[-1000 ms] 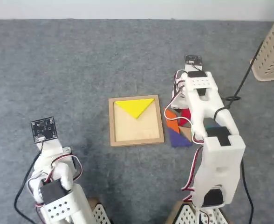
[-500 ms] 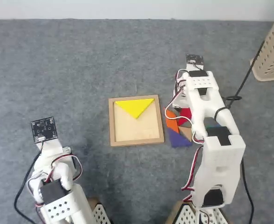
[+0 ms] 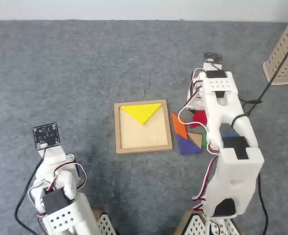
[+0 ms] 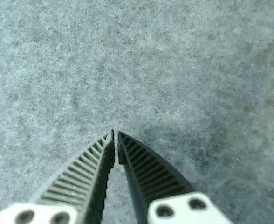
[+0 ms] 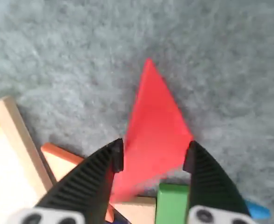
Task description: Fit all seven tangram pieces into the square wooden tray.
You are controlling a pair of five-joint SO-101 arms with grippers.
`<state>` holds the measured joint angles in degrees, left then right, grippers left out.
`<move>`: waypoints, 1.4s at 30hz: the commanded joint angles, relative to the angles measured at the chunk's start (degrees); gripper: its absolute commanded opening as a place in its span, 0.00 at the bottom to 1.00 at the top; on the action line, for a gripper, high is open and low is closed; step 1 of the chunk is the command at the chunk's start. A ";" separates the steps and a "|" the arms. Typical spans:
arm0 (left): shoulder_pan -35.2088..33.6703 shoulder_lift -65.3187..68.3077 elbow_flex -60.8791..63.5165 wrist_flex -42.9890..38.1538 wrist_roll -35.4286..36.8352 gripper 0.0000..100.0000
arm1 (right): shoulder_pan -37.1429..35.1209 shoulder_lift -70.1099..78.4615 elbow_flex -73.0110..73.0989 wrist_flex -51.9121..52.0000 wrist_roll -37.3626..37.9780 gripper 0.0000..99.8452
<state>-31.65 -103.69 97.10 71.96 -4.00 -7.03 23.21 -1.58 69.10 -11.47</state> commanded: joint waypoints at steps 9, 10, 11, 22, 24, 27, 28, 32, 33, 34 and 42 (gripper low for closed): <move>0.09 -0.18 -0.48 0.18 0.53 0.01 | 1.10 -9.27 1.58 0.92 -0.35 0.21; 0.09 -0.18 -0.48 0.18 0.53 0.01 | 1.27 -8.31 1.58 0.92 -0.35 0.23; 0.09 -0.18 -0.48 0.18 0.53 0.01 | 1.27 -6.99 1.49 0.92 -0.35 0.26; 0.09 -0.18 -0.48 0.18 0.53 0.01 | 1.10 8.22 -8.00 3.74 -0.26 0.29; 0.09 -0.18 -0.48 0.18 0.53 0.01 | 1.01 9.54 -8.97 3.91 -0.26 0.29; 0.09 -0.18 -0.48 0.18 0.53 0.01 | 0.92 10.42 -9.23 3.91 -0.26 0.29; 0.09 -0.18 -0.48 0.18 0.53 0.01 | 0.84 10.51 -9.23 3.91 -0.26 0.29; 0.09 -0.18 -0.48 0.18 0.53 0.01 | -0.04 10.95 -9.23 3.91 1.85 0.29; 0.09 -0.18 -0.48 0.18 0.53 0.01 | -0.22 10.95 -9.23 3.91 2.20 0.29; 0.09 -0.18 -0.48 0.18 0.53 0.01 | -0.57 10.95 -9.23 3.91 2.20 0.29; 0.09 -0.18 -0.48 0.18 0.53 0.01 | -2.51 11.30 -8.97 4.09 4.75 0.29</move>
<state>-31.65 -103.69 97.10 71.96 -4.00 -7.38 32.97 -9.41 72.70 -9.45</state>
